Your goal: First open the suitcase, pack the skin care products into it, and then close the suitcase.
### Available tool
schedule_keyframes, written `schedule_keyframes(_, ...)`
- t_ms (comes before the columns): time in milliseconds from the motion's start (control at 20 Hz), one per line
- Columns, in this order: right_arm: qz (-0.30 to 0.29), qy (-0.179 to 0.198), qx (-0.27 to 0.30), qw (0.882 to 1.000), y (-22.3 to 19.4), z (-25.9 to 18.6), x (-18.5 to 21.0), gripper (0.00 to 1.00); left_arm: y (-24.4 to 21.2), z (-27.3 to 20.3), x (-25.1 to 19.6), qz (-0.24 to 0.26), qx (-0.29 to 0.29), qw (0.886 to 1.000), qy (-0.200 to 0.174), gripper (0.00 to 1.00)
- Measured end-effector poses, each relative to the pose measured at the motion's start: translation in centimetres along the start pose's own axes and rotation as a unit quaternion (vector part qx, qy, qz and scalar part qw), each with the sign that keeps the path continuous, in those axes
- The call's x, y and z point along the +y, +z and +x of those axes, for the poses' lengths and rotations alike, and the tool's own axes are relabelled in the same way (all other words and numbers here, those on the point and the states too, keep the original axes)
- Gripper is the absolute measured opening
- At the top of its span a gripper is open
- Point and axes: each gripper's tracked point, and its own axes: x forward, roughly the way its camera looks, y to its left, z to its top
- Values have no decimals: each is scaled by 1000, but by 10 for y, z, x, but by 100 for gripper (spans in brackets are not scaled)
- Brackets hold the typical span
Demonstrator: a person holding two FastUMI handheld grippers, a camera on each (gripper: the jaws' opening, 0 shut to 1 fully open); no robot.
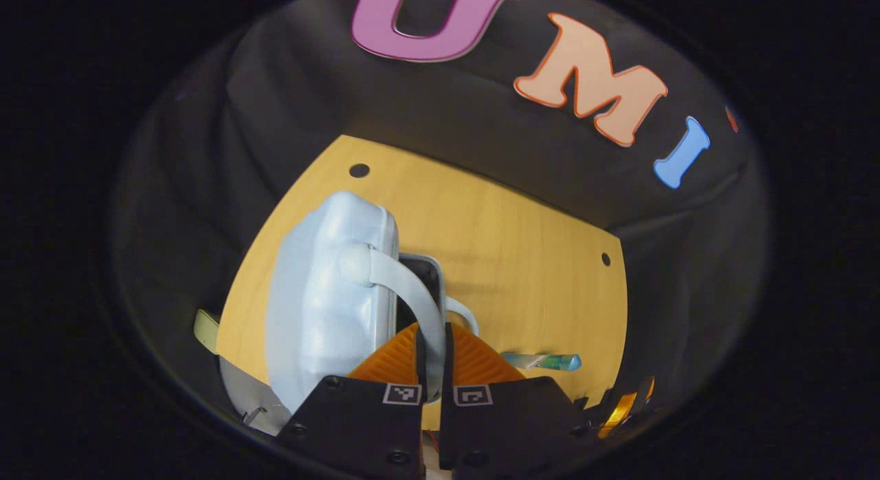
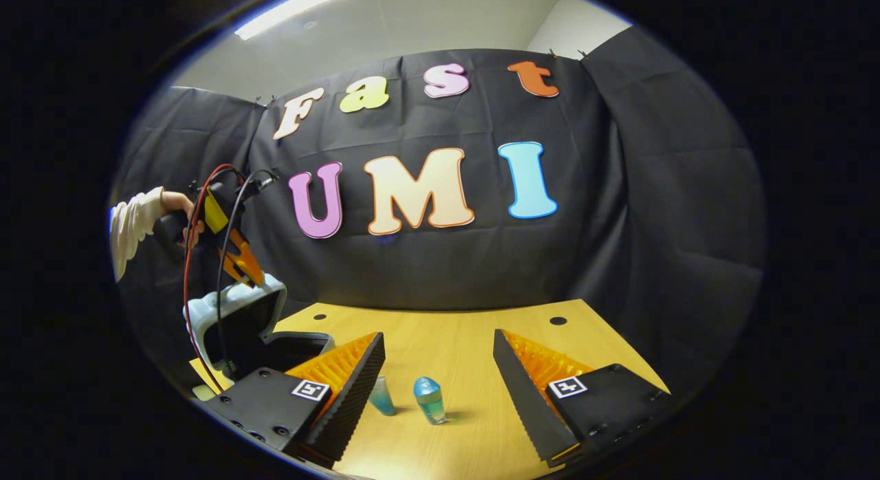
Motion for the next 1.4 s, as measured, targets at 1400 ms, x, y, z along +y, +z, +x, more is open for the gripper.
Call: schedule_keyframes(1400,-60,4,8,998,-5,-18,98,99,-127,41,283,-62,24,981,182,2)
